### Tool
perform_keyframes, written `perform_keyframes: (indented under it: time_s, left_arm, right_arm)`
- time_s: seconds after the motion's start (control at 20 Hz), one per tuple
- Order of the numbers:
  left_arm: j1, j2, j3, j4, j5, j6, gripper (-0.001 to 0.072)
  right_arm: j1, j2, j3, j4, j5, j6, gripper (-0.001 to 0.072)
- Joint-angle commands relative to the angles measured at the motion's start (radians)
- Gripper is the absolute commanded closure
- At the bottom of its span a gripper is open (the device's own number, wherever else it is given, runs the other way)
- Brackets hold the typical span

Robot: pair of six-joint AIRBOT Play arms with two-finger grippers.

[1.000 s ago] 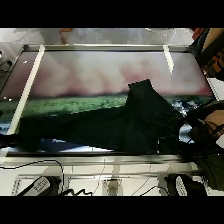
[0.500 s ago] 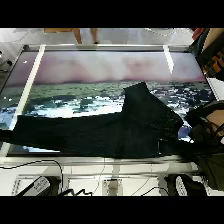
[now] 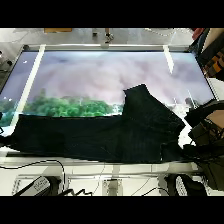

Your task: Fold the clothes and pants, and hang the long-sleeved shirts on hangers.

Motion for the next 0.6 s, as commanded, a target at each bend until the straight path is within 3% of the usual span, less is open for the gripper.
perform_keyframes:
  time_s: [0.0, 0.2, 0.35, 0.55]
  left_arm:
    - [0.000, -0.007, -0.007, 0.010, 0.012, -0.002, -0.0004]
    - [-0.013, 0.023, 0.042, -0.006, 0.011, -0.005, 0.0004]
    - [-0.091, 0.068, 0.126, -0.084, 0.056, -0.040, 0.0003]
    - [-0.283, 0.126, 0.214, -0.354, 0.132, -0.039, 0.0005]
  right_arm:
    - [0.000, -0.001, 0.002, -0.003, 0.021, 0.001, 0.0180]
    - [0.000, -0.001, 0.002, -0.008, -0.042, 0.000, 0.0181]
    - [0.000, -0.003, 0.002, 0.021, -0.356, 0.001, 0.0181]
    - [0.011, -0.086, 0.003, 0.360, -0.751, -0.068, 0.0178]
